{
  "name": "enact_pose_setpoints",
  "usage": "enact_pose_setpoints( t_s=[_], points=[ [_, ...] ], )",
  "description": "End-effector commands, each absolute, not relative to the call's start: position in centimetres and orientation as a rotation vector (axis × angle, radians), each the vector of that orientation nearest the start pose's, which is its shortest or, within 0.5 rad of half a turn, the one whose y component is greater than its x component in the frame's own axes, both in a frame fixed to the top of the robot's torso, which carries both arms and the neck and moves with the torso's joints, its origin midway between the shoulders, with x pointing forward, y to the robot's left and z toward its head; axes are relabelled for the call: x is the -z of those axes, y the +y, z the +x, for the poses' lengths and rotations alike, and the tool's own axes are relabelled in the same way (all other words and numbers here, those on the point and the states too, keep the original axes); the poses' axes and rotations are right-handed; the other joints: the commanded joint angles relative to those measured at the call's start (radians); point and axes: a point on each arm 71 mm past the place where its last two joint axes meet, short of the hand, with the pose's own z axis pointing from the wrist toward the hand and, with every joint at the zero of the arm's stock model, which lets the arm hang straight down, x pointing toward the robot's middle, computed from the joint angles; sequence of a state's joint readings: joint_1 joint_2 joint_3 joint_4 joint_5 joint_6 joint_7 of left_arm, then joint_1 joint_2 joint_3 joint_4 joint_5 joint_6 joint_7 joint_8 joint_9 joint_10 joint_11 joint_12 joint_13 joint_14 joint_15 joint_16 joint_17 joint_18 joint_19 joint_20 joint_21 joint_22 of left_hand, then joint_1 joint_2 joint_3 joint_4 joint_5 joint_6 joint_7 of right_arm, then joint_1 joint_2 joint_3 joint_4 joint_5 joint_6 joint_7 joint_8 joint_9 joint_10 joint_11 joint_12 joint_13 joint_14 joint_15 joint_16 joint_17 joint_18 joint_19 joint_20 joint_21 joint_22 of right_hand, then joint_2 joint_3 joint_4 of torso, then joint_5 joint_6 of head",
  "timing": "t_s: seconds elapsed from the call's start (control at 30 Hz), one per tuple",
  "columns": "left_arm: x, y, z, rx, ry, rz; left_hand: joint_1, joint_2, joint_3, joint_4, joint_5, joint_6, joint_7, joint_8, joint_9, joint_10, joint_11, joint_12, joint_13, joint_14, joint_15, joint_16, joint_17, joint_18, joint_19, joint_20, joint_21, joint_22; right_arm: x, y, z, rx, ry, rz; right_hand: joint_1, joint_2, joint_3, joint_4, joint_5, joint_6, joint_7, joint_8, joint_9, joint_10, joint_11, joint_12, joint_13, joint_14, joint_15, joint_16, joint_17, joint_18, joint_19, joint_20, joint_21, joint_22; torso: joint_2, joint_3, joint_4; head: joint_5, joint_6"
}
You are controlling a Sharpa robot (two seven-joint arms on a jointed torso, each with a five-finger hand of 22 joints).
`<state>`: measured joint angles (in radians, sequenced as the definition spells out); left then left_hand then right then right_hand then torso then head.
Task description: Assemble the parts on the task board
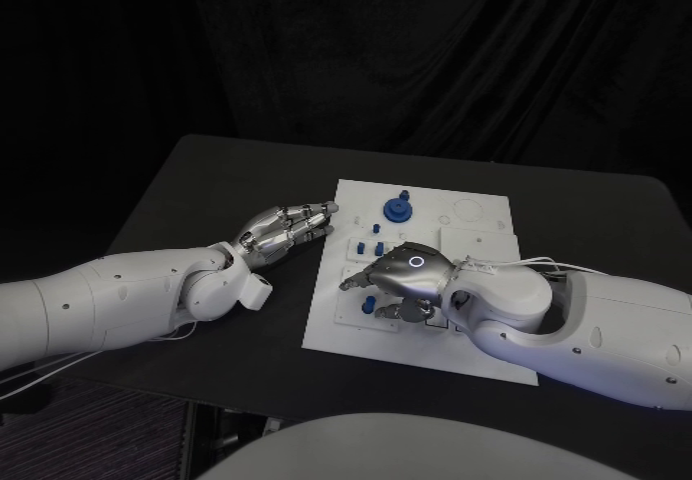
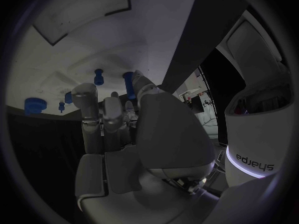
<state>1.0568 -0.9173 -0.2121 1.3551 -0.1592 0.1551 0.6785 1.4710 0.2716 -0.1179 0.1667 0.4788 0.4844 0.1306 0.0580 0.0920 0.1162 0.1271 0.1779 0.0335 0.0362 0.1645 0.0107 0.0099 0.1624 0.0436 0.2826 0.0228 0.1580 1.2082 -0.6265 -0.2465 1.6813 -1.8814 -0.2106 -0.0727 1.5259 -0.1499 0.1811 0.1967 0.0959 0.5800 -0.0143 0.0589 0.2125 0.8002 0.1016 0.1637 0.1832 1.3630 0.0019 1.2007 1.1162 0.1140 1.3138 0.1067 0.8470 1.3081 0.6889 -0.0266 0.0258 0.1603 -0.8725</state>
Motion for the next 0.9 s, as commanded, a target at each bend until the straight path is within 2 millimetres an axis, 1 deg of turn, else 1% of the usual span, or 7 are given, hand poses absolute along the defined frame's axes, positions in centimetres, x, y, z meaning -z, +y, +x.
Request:
enact_pose_setpoints(
  t_s=[0.03, 0.17, 0.43, 0.53, 0.63, 0.73, 0.9],
  points=[
    [28.5, 27.7, 43.7, 1.838, 1.522, -0.936, 0.008, 0.003, 0.004, -0.004, 0.005, 0.004, 0.005, 0.007, 0.001, -0.001, 0.006, 0.006, 0.002, -0.001, 0.004, 0.005, 0.001, 0.019, 0.005, 0.002, 0.007, 0.000, 23.6, -5.4, 38.7, -0.788, 1.614, -0.890, 0.023, -0.013, -0.022, 0.033, 0.000, -0.081, -0.011, -0.005, -0.040, -0.056, 0.002, 0.025, 0.016, -0.016, 0.001, -0.008, -0.010, 0.012, -0.014, 0.002, -0.026, 0.094, 0.000, 0.0002, -0.0006, -0.001, 0.000],
    [28.5, 27.7, 43.7, 1.838, 1.522, -0.936, 0.008, 0.003, 0.004, -0.004, 0.005, 0.004, 0.005, 0.007, 0.001, -0.001, 0.006, 0.006, 0.002, -0.001, 0.004, 0.005, 0.001, 0.019, 0.005, 0.002, 0.007, 0.000, 23.4, -5.9, 38.8, -0.819, 1.590, -0.857, 0.060, -0.029, -0.038, 0.087, 0.005, -0.141, -0.022, -0.009, -0.072, -0.099, 0.002, 0.075, 0.039, -0.019, 0.002, -0.002, -0.007, 0.012, -0.015, 0.003, -0.028, 0.095, 0.000, 0.0001, -0.0002, -0.004, 0.000],
    [28.5, 27.8, 43.6, 1.839, 1.517, -0.936, 0.008, 0.003, 0.004, -0.004, 0.005, 0.004, 0.005, 0.007, 0.001, -0.001, 0.006, 0.006, 0.002, -0.001, 0.004, 0.005, 0.001, 0.019, 0.005, 0.002, 0.007, 0.000, 20.8, -8.8, 39.0, -0.861, 1.452, -0.741, 0.077, -0.021, -0.037, 0.093, 0.022, -0.111, -0.023, 0.001, -0.073, -0.116, -0.003, 0.114, 0.053, -0.018, -0.001, 0.003, -0.004, 0.012, -0.013, 0.001, -0.024, 0.097, -0.001, 0.0002, -0.0011, -0.017, 0.000],
    [28.5, 27.9, 43.6, 1.835, 1.515, -0.936, 0.008, 0.004, 0.005, -0.004, 0.005, 0.008, 0.005, 0.007, 0.002, 0.000, 0.007, 0.008, 0.002, 0.000, 0.004, 0.005, 0.001, 0.019, 0.005, 0.002, 0.007, -0.001, 18.9, -10.4, 39.4, -0.853, 1.420, -0.686, 0.076, 0.000, -0.028, 0.089, 0.044, -0.040, -0.001, 0.018, -0.063, -0.099, -0.005, 0.167, 0.071, -0.011, -0.003, 0.013, 0.004, 0.009, -0.003, -0.001, -0.007, 0.100, -0.001, 0.0002, -0.0007, -0.030, 0.000],
    [28.4, 27.9, 43.5, 1.832, 1.511, -0.936, 0.008, 0.003, 0.005, -0.005, 0.005, 0.010, 0.006, 0.008, 0.003, 0.001, 0.007, 0.009, 0.002, 0.000, 0.004, 0.005, 0.001, 0.019, 0.005, 0.002, 0.007, -0.002, 16.5, -12.6, 40.0, -0.836, 1.419, -0.606, 0.078, 0.026, -0.018, 0.076, 0.061, 0.119, 0.053, 0.059, -0.036, -0.046, -0.009, 0.255, 0.102, -0.034, -0.006, -0.026, -0.038, 0.017, -0.020, -0.006, -0.051, 0.089, -0.001, 0.0006, -0.0006, -0.060, 0.000],
    [28.4, 28.0, 43.4, 1.832, 1.506, -0.935, 0.008, 0.003, 0.005, -0.005, 0.006, 0.012, 0.006, 0.008, 0.003, 0.001, 0.007, 0.009, 0.002, -0.001, 0.004, 0.005, 0.001, 0.019, 0.005, 0.002, 0.006, -0.003, 14.8, -14.7, 40.5, -0.821, 1.450, -0.515, 0.080, 0.034, -0.014, 0.069, 0.063, 0.137, 0.058, 0.062, -0.036, -0.018, -0.013, 0.314, 0.129, -0.037, -0.010, -0.039, -0.051, 0.017, -0.023, -0.006, -0.063, 0.087, 0.000, 0.0004, -0.0006, -0.081, 0.000],
    [28.2, 28.0, 43.3, 1.824, 1.487, -0.929, 0.007, -0.002, 0.012, -0.012, 0.013, 0.026, 0.009, 0.013, 0.006, 0.007, 0.013, 0.017, 0.003, -0.005, -0.009, 0.004, 0.000, 0.018, -0.005, -0.014, 0.000, -0.025, 13.9, -18.1, 41.4, -0.781, 1.555, -0.340, 0.082, 0.047, -0.010, 0.052, 0.078, 0.217, 0.096, 0.097, -0.018, 0.088, -0.045, 0.499, 0.232, -0.034, -0.026, -0.049, -0.060, 0.018, -0.019, -0.016, -0.070, 0.087, 0.000, 0.0005, -0.0011, -0.114, 0.000]
  ],
)
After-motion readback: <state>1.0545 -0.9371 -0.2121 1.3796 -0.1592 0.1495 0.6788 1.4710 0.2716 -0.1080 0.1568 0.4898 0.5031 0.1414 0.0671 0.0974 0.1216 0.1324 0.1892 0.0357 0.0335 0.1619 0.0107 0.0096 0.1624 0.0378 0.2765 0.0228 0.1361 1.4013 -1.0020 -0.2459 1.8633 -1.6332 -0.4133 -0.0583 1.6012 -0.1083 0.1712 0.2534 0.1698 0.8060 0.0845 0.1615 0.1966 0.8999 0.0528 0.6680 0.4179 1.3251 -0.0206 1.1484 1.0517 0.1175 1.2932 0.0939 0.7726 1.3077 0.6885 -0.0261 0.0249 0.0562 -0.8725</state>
